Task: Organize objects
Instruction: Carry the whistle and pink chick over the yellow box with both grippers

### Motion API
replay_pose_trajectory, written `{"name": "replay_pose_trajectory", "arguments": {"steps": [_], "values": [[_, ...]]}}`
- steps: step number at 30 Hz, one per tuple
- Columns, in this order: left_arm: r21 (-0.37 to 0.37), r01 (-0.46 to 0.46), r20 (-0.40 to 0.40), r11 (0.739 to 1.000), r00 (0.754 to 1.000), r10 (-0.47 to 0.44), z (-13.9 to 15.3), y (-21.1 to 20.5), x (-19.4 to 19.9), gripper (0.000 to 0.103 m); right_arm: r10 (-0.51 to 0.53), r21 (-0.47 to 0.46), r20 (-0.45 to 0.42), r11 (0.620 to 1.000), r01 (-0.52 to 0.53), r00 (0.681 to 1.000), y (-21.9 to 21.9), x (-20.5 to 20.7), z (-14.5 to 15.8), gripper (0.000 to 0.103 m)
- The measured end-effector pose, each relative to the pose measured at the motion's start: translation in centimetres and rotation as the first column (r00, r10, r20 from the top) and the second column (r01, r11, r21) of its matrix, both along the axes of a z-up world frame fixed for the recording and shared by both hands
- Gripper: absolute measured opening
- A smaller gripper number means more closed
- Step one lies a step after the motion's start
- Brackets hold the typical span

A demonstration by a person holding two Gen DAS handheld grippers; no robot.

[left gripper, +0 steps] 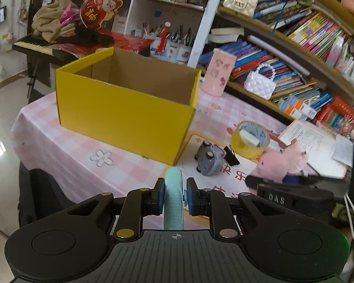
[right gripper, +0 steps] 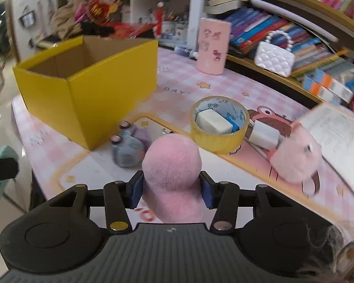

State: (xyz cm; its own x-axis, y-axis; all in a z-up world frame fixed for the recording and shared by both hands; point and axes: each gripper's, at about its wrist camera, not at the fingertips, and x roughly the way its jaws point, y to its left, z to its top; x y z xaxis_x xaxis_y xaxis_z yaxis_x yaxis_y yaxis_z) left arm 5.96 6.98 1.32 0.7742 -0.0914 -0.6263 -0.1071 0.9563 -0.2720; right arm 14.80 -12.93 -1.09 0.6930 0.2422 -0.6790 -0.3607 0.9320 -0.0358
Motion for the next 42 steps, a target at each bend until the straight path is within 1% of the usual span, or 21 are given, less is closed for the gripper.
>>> {"name": "replay_pose_trajectory", "arguments": {"steps": [3,5,8,9,11,13,17,19,23,30,35,38,40,42], "values": [[-0.012,0.049,0.012,0.999,0.999,-0.049,0.2,2.8,-0.7,0.017,-0.069,0.043,-0.026,0.997,0.070,0.997,1.8,-2.3,0.8,0.047],[-0.002,0.089,0.010,0.996,0.996,-0.089,0.1,5.0,-1.0,0.017,-0.122,0.077,-0.057,0.989,0.126,0.991,3.5,-3.8,1.1,0.047],[-0.008,0.127,0.011,0.992,0.992,-0.127,-0.1,8.4,-1.5,0.017,-0.201,0.119,-0.129,0.969,0.217,0.971,6.9,-5.9,1.4,0.047],[-0.002,0.133,0.017,0.991,0.991,-0.133,-0.2,9.5,-1.7,0.017,-0.214,0.134,-0.143,0.963,0.233,0.966,8.0,-6.6,1.5,0.047],[-0.001,0.128,0.020,0.992,0.992,-0.128,-0.5,11.7,-1.9,0.017,-0.217,0.145,-0.151,0.960,0.239,0.964,10.7,-7.9,1.6,0.047],[-0.009,0.117,0.024,0.993,0.993,-0.117,-0.6,13.6,-2.2,0.017,-0.211,0.113,-0.141,0.967,0.228,0.967,13.8,-9.1,1.5,0.047],[0.001,0.108,0.028,0.994,0.994,-0.108,-0.6,17.2,-3.0,0.017,-0.198,0.104,-0.145,0.971,0.214,0.969,18.4,-10.6,1.6,0.047],[0.002,0.104,0.034,0.995,0.994,-0.104,-0.5,18.6,-3.2,0.017,-0.195,0.103,-0.141,0.972,0.211,0.971,20.0,-11.1,1.7,0.047],[-0.001,0.106,0.060,0.994,0.993,-0.106,-0.1,20.4,-3.5,0.017,-0.201,0.108,-0.141,0.970,0.216,0.969,22.1,-11.2,2.0,0.047],[0.006,0.141,0.125,0.990,0.982,-0.140,1.6,22.0,-3.6,0.017,-0.208,0.110,-0.098,0.970,0.218,0.973,25.0,-11.3,3.3,0.047],[0.023,0.157,0.175,0.987,0.972,-0.159,3.1,22.6,-3.2,0.017,-0.233,0.146,-0.058,0.960,0.239,0.971,26.0,-11.0,4.7,0.047],[0.016,0.172,0.194,0.985,0.966,-0.172,3.9,22.6,-2.6,0.017,-0.249,0.168,-0.025,0.954,0.250,0.968,26.2,-10.6,5.8,0.047],[0.018,0.190,0.204,0.982,0.960,-0.189,4.4,22.4,-2.0,0.017,-0.266,0.182,-0.022,0.947,0.265,0.964,26.2,-10.2,6.4,0.047],[0.023,0.207,0.218,0.978,0.954,-0.207,5.0,22.1,-1.3,0.017,-0.294,0.209,-0.039,0.932,0.296,0.955,26.0,-9.7,7.0,0.047]]}}
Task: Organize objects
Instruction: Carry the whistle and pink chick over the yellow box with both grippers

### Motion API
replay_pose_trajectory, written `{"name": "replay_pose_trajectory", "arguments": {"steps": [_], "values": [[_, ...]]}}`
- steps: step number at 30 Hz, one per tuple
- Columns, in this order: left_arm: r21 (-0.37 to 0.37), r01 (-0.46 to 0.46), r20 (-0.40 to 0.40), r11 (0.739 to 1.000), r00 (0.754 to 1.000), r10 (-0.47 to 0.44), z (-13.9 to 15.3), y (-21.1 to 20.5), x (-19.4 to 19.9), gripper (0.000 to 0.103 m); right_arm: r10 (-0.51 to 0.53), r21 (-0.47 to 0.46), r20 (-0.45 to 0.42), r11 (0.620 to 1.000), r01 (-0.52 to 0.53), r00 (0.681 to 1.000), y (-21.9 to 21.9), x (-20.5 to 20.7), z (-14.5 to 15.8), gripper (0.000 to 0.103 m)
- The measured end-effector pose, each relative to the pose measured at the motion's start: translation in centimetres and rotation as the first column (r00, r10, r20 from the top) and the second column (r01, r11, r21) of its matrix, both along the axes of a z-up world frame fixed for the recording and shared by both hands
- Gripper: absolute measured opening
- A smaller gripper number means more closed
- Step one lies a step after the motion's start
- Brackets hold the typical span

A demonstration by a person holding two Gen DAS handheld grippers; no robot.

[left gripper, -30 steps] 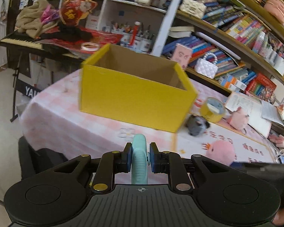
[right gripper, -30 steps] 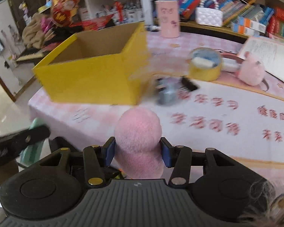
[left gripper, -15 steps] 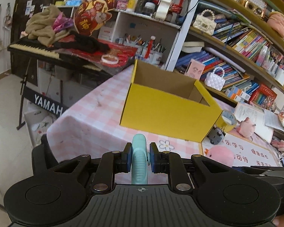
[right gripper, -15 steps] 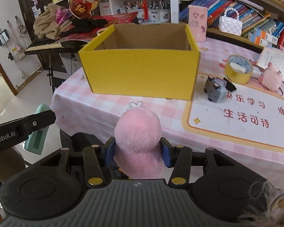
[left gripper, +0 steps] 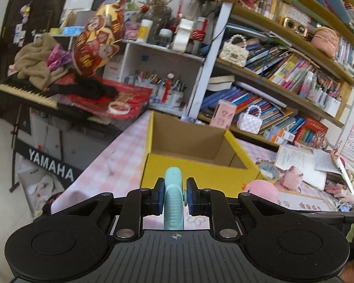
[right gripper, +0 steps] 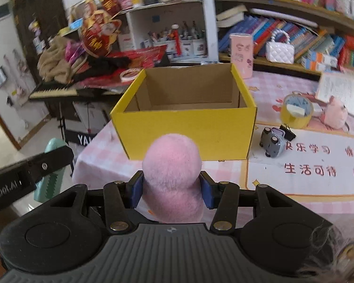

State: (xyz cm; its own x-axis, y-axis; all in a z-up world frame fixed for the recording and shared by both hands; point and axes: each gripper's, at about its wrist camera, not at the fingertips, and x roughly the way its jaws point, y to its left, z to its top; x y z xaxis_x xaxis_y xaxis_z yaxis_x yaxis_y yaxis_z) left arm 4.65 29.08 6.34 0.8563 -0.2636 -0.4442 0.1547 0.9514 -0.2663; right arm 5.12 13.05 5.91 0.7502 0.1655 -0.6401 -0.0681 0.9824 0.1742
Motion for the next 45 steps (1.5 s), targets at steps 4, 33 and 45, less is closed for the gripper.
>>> {"name": "replay_pose_trajectory", "arguments": {"steps": [4,33,45], "values": [[0.008,0.028,0.027,1.000,0.999,-0.028,1.1,-0.9,1.7,0.017,-0.038,0.036,0.023,0.999,0.037,0.999,-0.3,0.9,1.5,0.047],[0.105,-0.044,-0.075,0.993,0.996,0.052,-2.0,-7.6,19.9,0.017,0.115,-0.152,0.064,0.983,-0.104,0.991,-4.4,19.6,-1.2,0.047],[0.194,-0.092,-0.180,0.977,0.975,0.127,-5.2,-9.5,23.1,0.017,0.273,-0.258,-0.029,0.927,-0.271,0.962,-4.7,24.7,-4.5,0.047]]}}
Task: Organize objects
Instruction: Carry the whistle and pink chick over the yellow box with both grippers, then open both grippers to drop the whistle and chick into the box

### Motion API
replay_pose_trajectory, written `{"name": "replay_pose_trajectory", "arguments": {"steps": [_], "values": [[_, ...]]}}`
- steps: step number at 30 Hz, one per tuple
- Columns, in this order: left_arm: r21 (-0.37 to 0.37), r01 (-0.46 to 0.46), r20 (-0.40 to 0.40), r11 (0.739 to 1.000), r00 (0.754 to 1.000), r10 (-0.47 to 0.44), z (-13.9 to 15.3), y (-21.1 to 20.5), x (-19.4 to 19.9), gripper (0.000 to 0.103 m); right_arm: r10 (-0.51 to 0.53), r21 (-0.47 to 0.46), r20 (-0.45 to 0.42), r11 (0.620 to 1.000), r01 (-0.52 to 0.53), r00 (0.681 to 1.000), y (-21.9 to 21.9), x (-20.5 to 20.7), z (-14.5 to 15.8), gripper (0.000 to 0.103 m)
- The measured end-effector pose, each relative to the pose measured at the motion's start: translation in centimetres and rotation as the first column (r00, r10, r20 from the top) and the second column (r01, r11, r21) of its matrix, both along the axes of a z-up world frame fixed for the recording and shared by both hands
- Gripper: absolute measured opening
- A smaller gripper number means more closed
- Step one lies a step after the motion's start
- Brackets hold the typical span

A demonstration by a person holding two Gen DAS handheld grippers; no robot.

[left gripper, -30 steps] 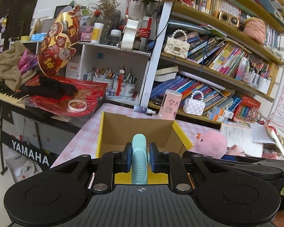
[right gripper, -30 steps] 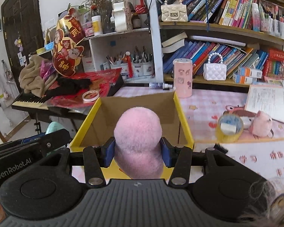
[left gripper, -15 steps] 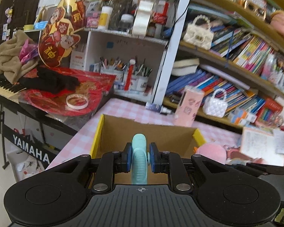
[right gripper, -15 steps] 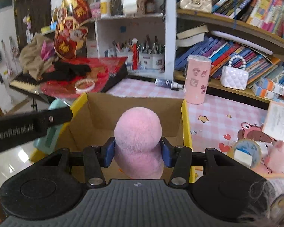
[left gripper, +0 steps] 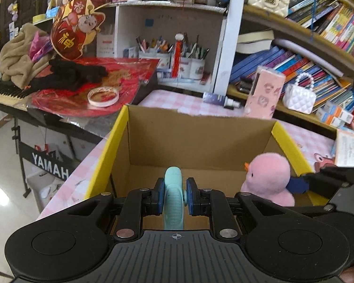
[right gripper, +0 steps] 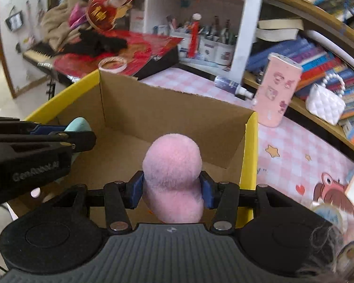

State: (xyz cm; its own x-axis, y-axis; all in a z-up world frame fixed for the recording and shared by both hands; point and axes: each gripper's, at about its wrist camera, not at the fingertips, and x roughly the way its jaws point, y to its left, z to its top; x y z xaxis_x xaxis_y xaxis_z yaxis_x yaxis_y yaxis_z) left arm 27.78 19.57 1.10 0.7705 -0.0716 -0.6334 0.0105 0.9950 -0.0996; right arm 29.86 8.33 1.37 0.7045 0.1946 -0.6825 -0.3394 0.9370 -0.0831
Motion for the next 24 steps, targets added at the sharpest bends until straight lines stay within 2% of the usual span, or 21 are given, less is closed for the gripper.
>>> {"name": "replay_pose_trajectory", "arguments": {"steps": [8,14,17,19,20,22,24], "values": [[0.025,-0.020,-0.045,0.999,0.999,0.021,-1.3,-0.8,1.7,0.017,0.109,-0.088,-0.018,0.990,-0.110,0.994,0.2,2.3,-0.4,0.047],[0.019,-0.022,-0.053,1.000,0.998,0.023,-1.2,-0.8,1.9,0.018,0.114,-0.107,-0.025,0.987,-0.116,0.993,0.4,2.2,-0.4,0.048],[0.009,-0.027,-0.033,1.000,0.999,0.027,-0.9,-0.7,1.8,0.027,0.110,-0.097,-0.026,0.989,-0.112,0.994,0.4,2.2,-0.4,0.049],[0.009,-0.020,-0.018,1.000,1.000,0.020,-0.6,-0.8,1.6,0.038,0.111,-0.073,-0.024,0.991,-0.113,0.994,0.3,2.0,-0.2,0.053],[0.019,-0.016,-0.007,1.000,1.000,0.016,-0.2,-0.9,1.3,0.040,0.103,-0.069,-0.021,0.992,-0.105,0.994,0.3,2.0,-0.2,0.055],[0.039,-0.006,0.026,0.999,1.000,0.005,0.6,-1.3,0.6,0.052,0.090,-0.053,-0.008,0.994,-0.091,0.996,0.2,1.7,0.1,0.057],[0.048,0.001,0.076,0.999,0.997,-0.004,1.7,-1.5,-0.6,0.059,0.075,-0.032,0.001,0.997,-0.075,0.997,-0.1,1.1,0.5,0.058]]}}
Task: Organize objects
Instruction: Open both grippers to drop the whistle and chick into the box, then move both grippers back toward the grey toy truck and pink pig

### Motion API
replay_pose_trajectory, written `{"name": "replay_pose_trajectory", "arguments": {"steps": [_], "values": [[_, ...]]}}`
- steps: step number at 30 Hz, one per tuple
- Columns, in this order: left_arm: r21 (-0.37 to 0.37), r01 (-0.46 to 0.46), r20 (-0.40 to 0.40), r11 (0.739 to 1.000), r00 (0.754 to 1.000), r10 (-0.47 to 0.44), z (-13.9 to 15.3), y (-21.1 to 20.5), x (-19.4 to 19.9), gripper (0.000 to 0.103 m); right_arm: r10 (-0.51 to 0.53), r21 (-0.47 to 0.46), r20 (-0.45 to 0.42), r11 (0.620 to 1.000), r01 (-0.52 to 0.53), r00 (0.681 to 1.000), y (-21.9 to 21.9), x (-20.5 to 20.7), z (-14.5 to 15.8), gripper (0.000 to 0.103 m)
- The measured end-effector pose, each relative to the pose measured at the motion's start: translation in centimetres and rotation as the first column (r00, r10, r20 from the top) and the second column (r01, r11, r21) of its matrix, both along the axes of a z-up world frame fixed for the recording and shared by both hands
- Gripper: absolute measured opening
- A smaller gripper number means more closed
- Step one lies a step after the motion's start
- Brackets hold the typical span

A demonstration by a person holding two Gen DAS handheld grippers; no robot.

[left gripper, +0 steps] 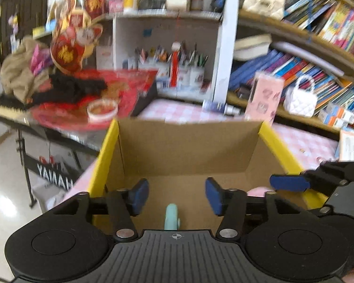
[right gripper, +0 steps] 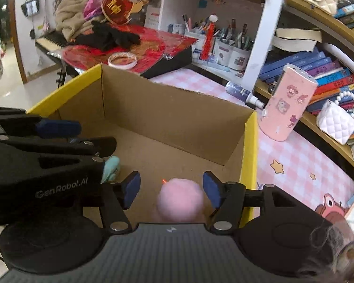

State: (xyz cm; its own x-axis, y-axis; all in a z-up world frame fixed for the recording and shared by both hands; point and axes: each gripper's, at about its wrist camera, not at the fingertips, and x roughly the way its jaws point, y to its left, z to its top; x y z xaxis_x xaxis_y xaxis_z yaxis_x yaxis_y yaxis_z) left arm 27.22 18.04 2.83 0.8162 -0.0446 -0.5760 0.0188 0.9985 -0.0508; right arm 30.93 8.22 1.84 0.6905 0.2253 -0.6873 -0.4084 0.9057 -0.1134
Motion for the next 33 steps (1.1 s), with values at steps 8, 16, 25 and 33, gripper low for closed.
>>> {"name": "replay_pose_trajectory", "arguments": {"steps": [8,16,25,33], "values": [[-0.004,0.001,0.151,1.000,0.988,-0.001,3.9,0.1,-5.6,0.074,-0.105,0.106,0.104,0.990,0.094,0.989,-1.6,-4.9,3.0,0.066],[-0.048,-0.017,0.162,0.999,0.987,0.024,3.6,1.2,-12.0,0.084,-0.248,0.201,0.148,0.955,0.216,0.958,-3.2,-11.9,4.6,0.072],[-0.048,-0.053,0.108,0.997,0.992,0.058,1.8,2.1,-18.6,0.085,-0.323,0.178,0.102,0.936,0.302,0.941,-3.1,-20.5,2.4,0.074],[-0.011,-0.057,0.068,0.998,0.996,0.058,0.6,1.9,-23.0,0.085,-0.371,0.134,0.115,0.925,0.355,0.922,-2.7,-26.8,0.4,0.083]]}}
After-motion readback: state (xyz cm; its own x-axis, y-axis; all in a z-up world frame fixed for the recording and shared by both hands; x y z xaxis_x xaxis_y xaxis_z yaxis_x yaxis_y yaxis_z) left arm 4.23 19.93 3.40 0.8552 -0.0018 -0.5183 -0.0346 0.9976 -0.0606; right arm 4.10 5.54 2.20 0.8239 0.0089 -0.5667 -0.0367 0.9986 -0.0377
